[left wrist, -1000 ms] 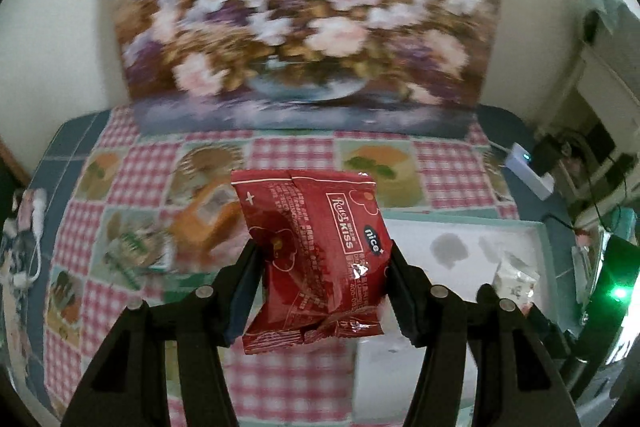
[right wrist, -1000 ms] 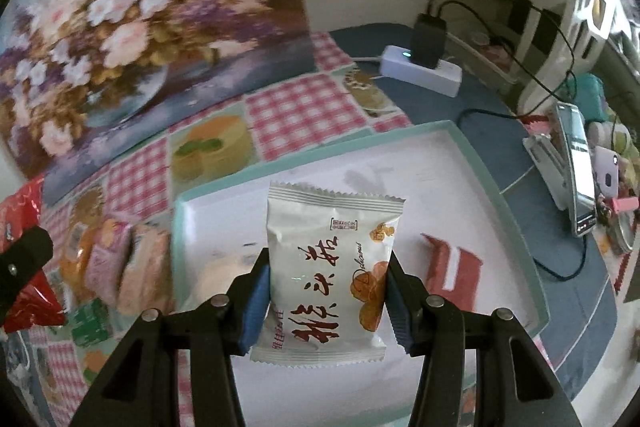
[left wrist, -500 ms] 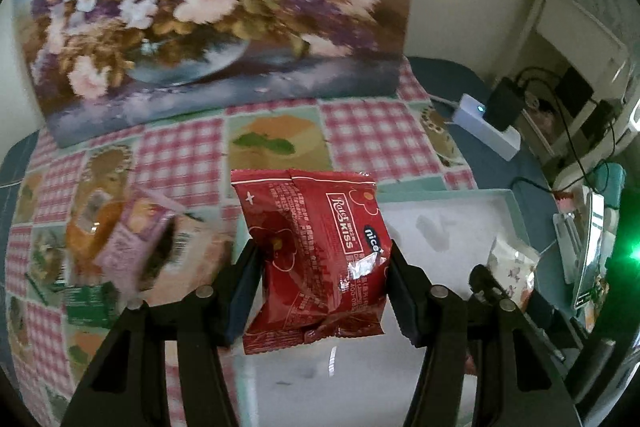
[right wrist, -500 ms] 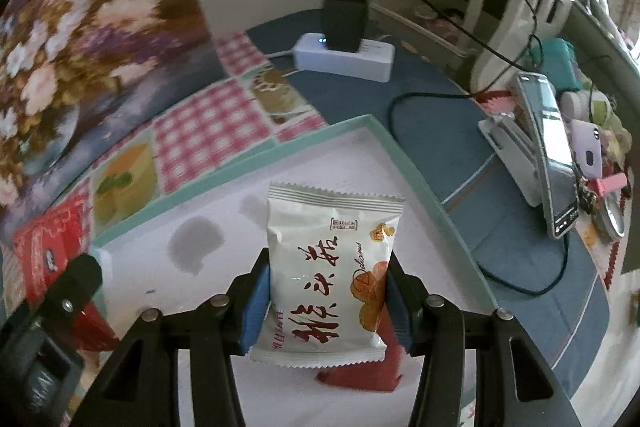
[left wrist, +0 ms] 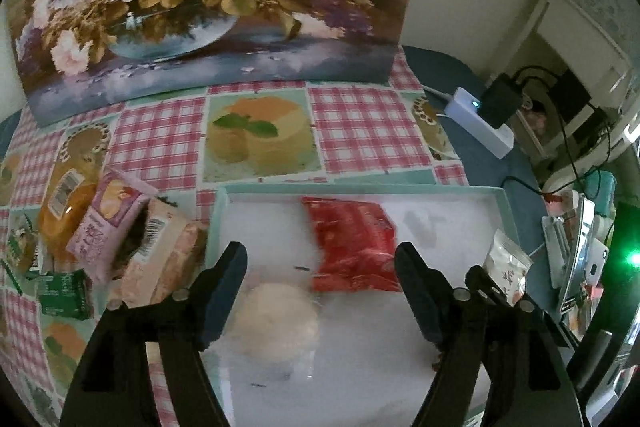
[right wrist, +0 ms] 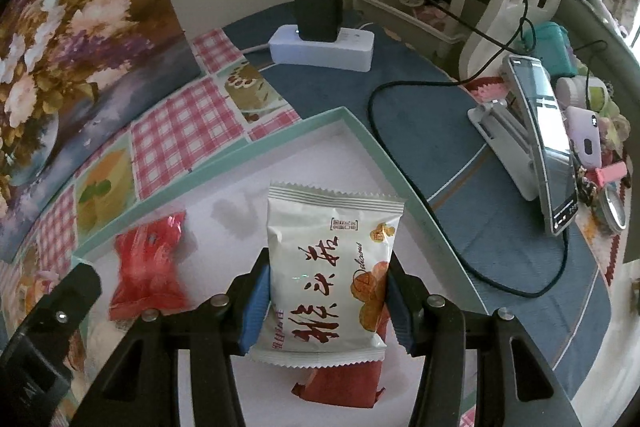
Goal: Organize snacks
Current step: 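Carry both packets over the white tray while both tools open to drop them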
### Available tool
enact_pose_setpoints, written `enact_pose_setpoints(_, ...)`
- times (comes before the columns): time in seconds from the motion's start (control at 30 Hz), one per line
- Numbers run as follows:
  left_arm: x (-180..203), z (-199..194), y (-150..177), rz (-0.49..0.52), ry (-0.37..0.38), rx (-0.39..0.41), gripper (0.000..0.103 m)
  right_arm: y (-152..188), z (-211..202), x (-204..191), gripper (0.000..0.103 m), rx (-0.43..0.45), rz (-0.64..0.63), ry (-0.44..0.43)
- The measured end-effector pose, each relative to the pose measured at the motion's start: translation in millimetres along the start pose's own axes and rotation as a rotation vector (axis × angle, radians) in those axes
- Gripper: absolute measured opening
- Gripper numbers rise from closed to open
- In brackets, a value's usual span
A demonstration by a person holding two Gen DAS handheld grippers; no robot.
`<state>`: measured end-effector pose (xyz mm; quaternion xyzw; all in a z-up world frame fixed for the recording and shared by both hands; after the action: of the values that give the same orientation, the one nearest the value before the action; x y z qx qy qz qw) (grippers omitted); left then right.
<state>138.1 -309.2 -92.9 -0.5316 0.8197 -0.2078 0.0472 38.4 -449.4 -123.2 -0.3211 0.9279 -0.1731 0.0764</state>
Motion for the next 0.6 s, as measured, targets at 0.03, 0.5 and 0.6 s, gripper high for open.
enact_pose_setpoints(0.03,-4,-1,0,-0.009,-0.008,-0.002,0.083,0,0,0,0.056,0.0,-0.003,-0.001)
enact_pose_setpoints(0.5,-63,-8,1,-0.118,-0.115,-0.016,0.099,0,-13,-17,0.101,0.049,-0.046,-0.04)
enact_pose_setpoints(0.6,-79,-15,2,-0.141,-0.13,-0.012,0.099,1,-19,-22,0.103,0.067,-0.058,-0.052)
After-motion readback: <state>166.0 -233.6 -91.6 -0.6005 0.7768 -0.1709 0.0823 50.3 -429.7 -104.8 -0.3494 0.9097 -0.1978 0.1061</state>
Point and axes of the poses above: each gripper's, at about its wrist camera, not at the fingertips, and z roughly the way its jaws point, x to its right, y to its underside, the point moved 6 cm from there along z, roughly the way its jaws point, and after that the axes turned 4 degrees about -x, right-handed, at the moved point
